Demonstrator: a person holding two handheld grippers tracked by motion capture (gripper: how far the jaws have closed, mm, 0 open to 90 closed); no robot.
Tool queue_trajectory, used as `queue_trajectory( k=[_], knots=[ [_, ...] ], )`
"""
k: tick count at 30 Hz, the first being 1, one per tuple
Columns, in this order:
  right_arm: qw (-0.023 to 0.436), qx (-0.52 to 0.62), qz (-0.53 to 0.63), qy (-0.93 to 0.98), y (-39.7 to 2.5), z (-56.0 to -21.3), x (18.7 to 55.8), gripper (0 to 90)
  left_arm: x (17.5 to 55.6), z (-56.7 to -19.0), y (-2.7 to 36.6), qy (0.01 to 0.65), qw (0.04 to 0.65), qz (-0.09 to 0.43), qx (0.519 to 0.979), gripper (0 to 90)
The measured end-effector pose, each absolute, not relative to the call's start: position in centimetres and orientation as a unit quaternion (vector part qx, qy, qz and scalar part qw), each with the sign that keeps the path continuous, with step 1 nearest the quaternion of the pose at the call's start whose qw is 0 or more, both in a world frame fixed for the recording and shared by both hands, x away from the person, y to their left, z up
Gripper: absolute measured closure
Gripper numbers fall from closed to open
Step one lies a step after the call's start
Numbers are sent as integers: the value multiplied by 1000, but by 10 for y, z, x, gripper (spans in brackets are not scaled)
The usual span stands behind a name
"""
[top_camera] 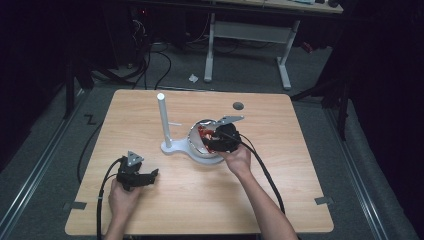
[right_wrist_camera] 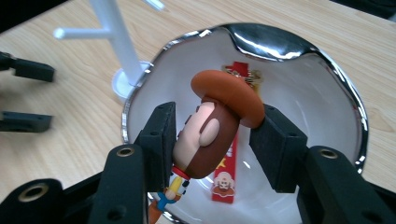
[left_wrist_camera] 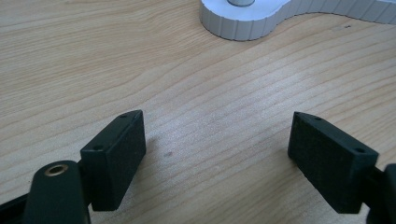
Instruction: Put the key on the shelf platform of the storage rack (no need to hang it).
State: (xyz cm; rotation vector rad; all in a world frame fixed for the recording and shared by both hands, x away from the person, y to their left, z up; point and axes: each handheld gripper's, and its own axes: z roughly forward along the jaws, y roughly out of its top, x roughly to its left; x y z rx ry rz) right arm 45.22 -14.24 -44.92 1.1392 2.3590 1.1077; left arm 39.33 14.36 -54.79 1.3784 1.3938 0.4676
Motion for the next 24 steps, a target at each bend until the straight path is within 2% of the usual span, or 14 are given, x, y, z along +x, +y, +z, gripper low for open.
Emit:
queue_trajectory(
  k=[8, 19, 24],
  knots=[
    [158, 400, 369, 824, -140, -455, 455, 537, 393, -548, 144, 585, 534, 196, 578, 195],
    [169, 404, 381, 814, -149, -444, 448, 459, 393, -548, 144, 585, 534, 196, 579, 195],
    [168, 415, 394, 803, -162, -440, 445, 450, 393, -548, 144, 585, 533, 197, 579, 195]
  ],
)
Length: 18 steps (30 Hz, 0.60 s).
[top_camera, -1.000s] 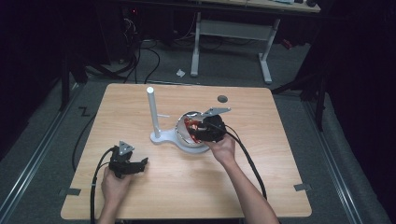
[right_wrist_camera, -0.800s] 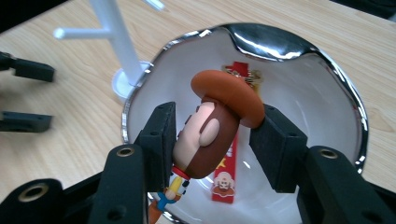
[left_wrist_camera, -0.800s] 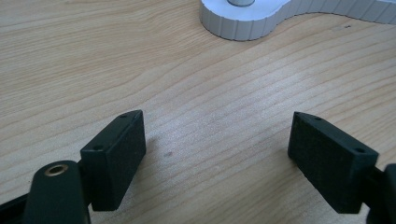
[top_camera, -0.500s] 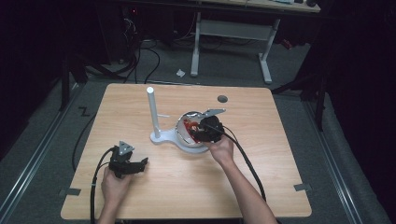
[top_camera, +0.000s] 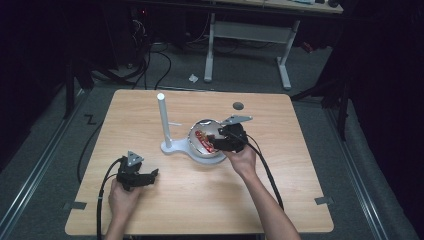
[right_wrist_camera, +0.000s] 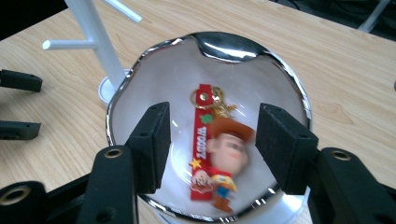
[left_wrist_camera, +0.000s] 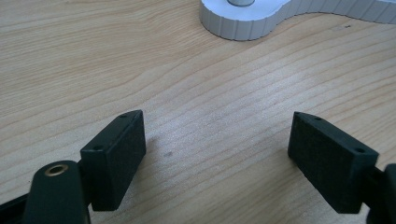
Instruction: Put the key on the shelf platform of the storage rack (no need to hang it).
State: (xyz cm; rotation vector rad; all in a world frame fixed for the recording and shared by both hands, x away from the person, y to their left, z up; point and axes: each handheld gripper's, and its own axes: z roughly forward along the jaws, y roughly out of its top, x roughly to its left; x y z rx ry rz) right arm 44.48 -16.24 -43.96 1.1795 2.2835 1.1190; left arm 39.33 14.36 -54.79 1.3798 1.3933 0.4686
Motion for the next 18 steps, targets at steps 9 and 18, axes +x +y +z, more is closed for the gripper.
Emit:
queue_trajectory(
  k=[9, 18],
  knots=[
    [179, 415, 406, 794, -179, -427, 438, 456, 393, -548, 144, 585, 533, 197, 579, 195],
    [187, 421, 422, 781, -193, -416, 431, 456, 393, -548, 144, 584, 533, 197, 579, 195]
  ],
)
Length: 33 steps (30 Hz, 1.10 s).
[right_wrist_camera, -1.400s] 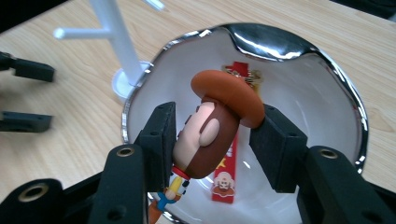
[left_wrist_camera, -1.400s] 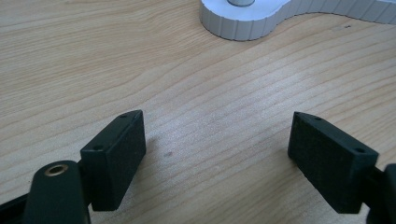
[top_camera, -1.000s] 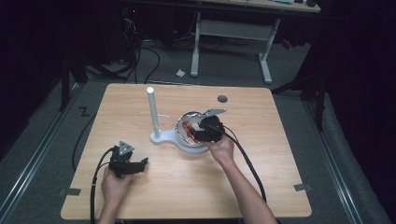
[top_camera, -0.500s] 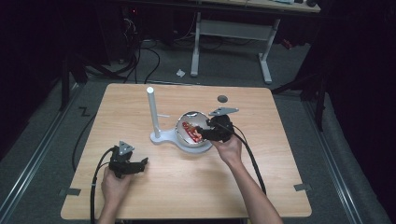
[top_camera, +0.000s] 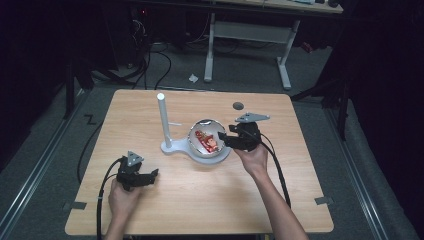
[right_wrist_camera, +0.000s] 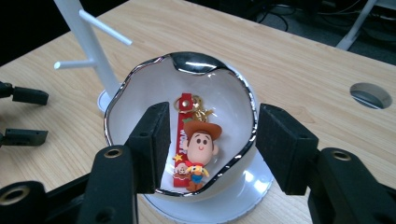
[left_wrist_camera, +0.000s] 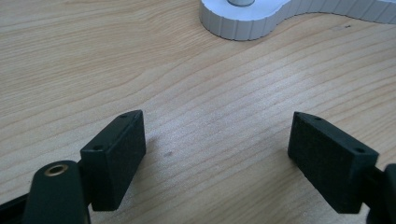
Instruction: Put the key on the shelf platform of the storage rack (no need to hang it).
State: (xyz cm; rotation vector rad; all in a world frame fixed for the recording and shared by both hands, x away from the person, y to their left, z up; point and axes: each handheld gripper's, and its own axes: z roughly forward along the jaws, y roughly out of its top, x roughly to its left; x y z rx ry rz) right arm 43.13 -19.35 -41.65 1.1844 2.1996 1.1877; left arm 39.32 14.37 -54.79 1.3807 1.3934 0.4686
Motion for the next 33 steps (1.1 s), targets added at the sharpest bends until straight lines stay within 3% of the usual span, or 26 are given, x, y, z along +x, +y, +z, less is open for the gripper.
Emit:
queue_trajectory(
  k=[33],
  knots=[
    [200, 457, 443, 745, -253, -394, 400, 456, 393, -548, 144, 585, 533, 197, 579, 195]
  ],
)
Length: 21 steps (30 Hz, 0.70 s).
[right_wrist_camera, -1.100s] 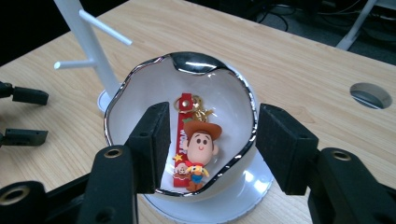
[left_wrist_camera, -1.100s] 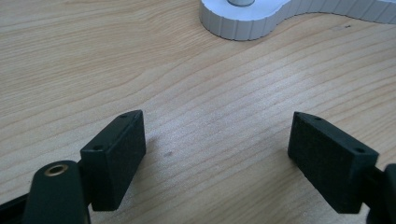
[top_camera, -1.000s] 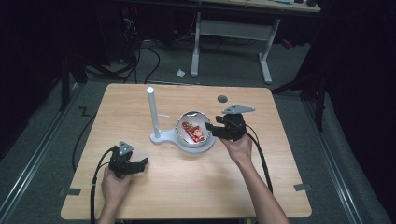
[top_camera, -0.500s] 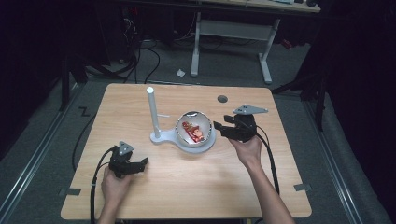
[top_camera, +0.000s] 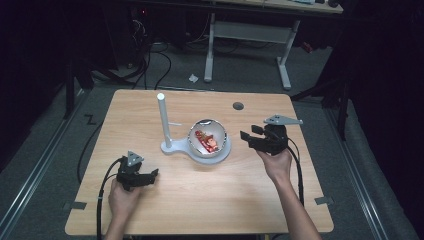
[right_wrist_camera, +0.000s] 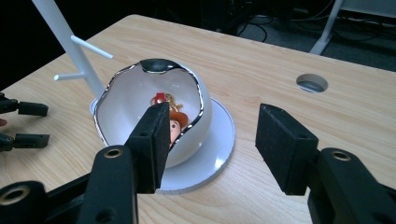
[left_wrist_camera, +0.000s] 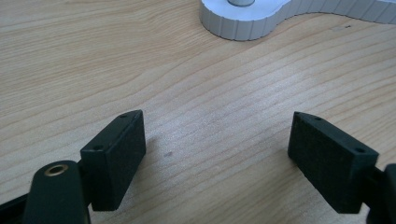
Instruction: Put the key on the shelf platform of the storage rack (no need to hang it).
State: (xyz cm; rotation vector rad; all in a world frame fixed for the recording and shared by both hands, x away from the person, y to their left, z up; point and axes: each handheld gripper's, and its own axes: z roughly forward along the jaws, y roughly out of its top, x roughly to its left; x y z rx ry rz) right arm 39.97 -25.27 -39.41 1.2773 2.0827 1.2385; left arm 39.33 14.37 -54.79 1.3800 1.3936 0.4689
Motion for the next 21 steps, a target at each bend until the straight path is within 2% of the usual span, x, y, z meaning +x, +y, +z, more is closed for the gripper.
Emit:
queue_trajectory(
  k=[21],
  knots=[
    [221, 465, 451, 729, -281, -379, 374, 463, 393, -548, 144, 584, 533, 197, 579, 195]
  ],
)
